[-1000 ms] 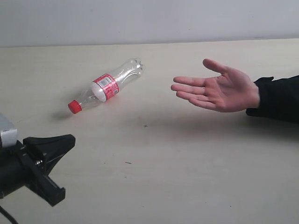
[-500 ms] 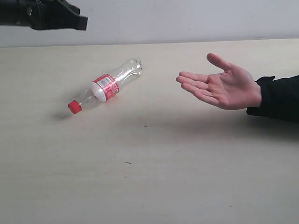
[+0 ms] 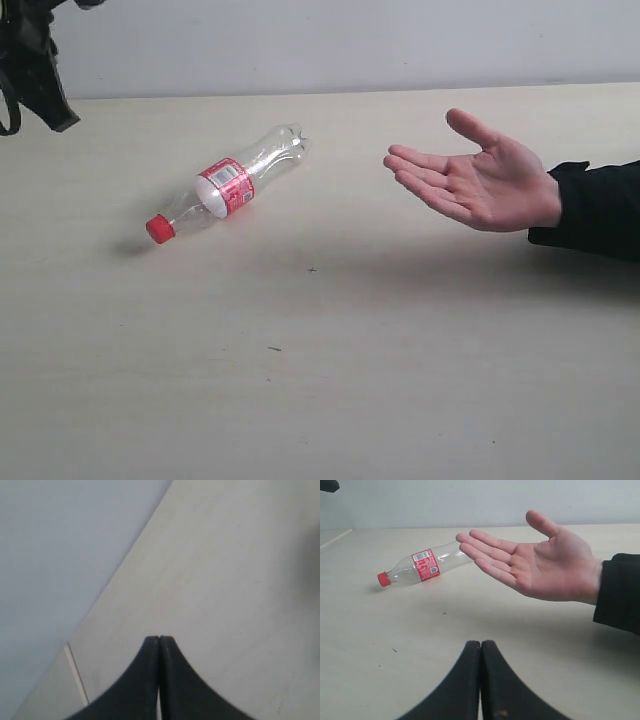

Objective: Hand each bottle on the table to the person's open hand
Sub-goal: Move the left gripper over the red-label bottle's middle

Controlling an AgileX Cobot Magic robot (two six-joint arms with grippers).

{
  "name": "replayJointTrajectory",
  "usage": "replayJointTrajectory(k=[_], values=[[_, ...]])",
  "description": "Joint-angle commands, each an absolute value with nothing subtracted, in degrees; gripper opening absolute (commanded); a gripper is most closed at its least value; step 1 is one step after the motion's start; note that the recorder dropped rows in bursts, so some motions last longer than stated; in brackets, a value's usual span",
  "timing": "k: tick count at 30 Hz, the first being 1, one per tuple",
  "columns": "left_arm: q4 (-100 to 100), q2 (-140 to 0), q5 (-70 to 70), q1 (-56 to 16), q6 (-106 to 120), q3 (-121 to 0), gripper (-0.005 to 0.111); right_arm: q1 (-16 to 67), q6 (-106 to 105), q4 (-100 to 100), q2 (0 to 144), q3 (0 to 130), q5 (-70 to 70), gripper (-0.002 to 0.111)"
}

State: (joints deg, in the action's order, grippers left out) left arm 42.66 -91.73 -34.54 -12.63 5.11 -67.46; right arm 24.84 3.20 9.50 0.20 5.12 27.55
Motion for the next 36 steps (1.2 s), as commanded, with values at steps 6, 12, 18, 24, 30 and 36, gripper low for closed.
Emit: replayJointTrajectory(k=[6, 12, 18, 24, 30, 36], values=[[17.50, -104.90, -57.51, -12.77, 2.30, -85.24, 0.000, 24.82, 3.09, 9.54, 0.00, 4.86, 26.95, 0.000], [4.33, -111.86, -57.13, -13.96, 11.89, -92.81, 0.000, 24.82, 3.09, 9.54, 0.00, 4.86, 26.95, 0.000], [-2.64, -119.56, -66.51, -14.10, 16.79, -105.03, 0.000, 24.82, 3.09, 9.54, 0.00, 4.86, 26.95, 0.000], [-5.07, -127.45, -69.96, -15.16, 16.93, -116.03, 0.000, 24.82, 3.09, 9.54, 0.00, 4.86, 26.95, 0.000], [-5.22, -131.03, -69.96, -17.24, 16.49, -122.72, 0.009, 24.82, 3.09, 9.54, 0.00, 4.86, 26.95, 0.000], [-4.82, -132.93, -69.96, -18.20, 14.82, -124.78, 0.051, 24.82, 3.09, 9.54, 0.00, 4.86, 26.95, 0.000]])
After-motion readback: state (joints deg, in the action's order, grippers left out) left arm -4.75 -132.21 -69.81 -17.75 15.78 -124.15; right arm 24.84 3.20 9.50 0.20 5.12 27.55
